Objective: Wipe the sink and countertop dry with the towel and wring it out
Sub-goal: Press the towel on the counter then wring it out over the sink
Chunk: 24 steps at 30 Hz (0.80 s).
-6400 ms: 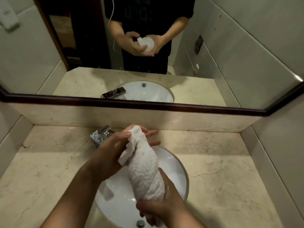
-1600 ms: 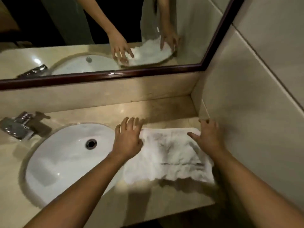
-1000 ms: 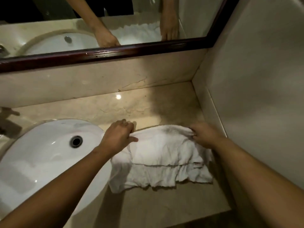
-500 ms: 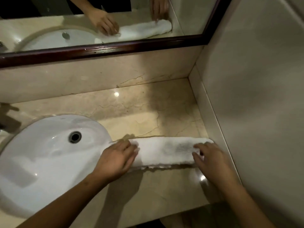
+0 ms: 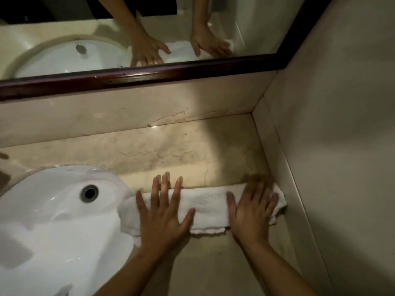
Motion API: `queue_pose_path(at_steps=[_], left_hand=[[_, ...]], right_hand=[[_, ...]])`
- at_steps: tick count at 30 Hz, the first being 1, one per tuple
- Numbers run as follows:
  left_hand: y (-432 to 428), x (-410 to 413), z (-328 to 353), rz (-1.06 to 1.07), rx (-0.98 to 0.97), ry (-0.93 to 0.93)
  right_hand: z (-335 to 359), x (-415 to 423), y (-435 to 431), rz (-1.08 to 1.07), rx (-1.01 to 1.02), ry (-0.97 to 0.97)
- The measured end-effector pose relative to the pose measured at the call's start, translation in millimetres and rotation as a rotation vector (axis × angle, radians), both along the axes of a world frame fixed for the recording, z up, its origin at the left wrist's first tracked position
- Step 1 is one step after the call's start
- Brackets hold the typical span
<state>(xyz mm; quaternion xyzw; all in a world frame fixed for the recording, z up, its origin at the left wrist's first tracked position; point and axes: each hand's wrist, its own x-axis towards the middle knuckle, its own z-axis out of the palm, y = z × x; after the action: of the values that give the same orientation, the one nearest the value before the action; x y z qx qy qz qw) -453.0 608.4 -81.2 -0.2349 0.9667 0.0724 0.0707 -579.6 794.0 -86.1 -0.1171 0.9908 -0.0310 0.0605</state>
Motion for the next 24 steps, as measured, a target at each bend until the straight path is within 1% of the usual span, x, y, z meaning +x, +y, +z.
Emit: queue_pose_path(at_steps=[4,8,11,16,18,21,24], left_hand=[[-39.3,-59.0,-4.5,0.049,-0.05,0.044],[-78.8,-120.0,-10.1,0.106,-0.071,0.143],[-90.1,-142.5,-18.6,0.139,-0.077,0.191],[-90.6,-134.8,-14.2,0.086,-0.062,0.18],[-79.9,-125.5,-13.5,0.062,-0.045,0.153],[-69.0,-115.1,-18.4,0.128,0.013,0.121],[-78.5,-114.1,-22.6,0.091,0.036,0.117]], right_hand=[[-10.3,-70.5,-44.1,0.027,-0.052,0.082],[-18.7,-140.0,-94.9,0.037,-0.074,0.149],[-26.0,-174.4,-119.8,0.033,-0.109,0.19],[-22.8,-169.8,-112.9,0.037,-0.223,0.258],[-21.6,-159.2,-109.0,0.066,-0.213,0.261],[-27.1,-149.6,-111.7,0.041,-0.157,0.169],[-30.3,-150.8,-117.2,0.001,-0.133,0.191]])
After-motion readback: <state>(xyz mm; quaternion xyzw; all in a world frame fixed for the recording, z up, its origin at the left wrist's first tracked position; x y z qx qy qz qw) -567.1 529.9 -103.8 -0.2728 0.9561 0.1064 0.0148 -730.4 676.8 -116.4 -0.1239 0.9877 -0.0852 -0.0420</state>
